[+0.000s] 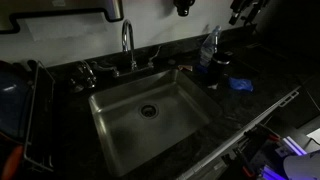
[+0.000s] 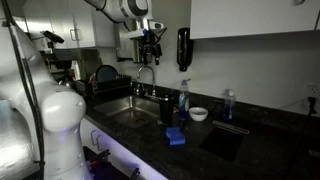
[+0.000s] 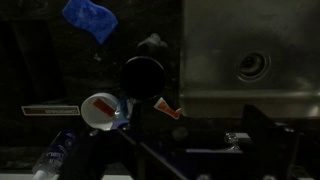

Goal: Pick up the cup from the counter, spill the water in the cup into the sink and put the cup in the sink

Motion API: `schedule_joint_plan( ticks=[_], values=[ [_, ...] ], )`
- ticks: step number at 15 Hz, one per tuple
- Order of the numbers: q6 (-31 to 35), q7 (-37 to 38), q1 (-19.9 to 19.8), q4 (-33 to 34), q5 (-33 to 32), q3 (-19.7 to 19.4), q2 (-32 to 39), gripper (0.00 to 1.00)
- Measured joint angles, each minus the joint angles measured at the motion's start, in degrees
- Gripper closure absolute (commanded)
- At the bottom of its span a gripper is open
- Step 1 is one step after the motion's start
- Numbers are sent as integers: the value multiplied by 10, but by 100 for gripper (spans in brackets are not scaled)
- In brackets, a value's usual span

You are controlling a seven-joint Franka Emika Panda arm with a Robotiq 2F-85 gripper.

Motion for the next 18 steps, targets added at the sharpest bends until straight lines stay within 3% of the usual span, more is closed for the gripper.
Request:
schedule_joint_plan(
  ticks=[12, 18],
  values=[
    [6, -17, 7, -6, 2, 0, 0, 0],
    [115, -62, 23, -75, 9, -4, -1, 0]
  ],
)
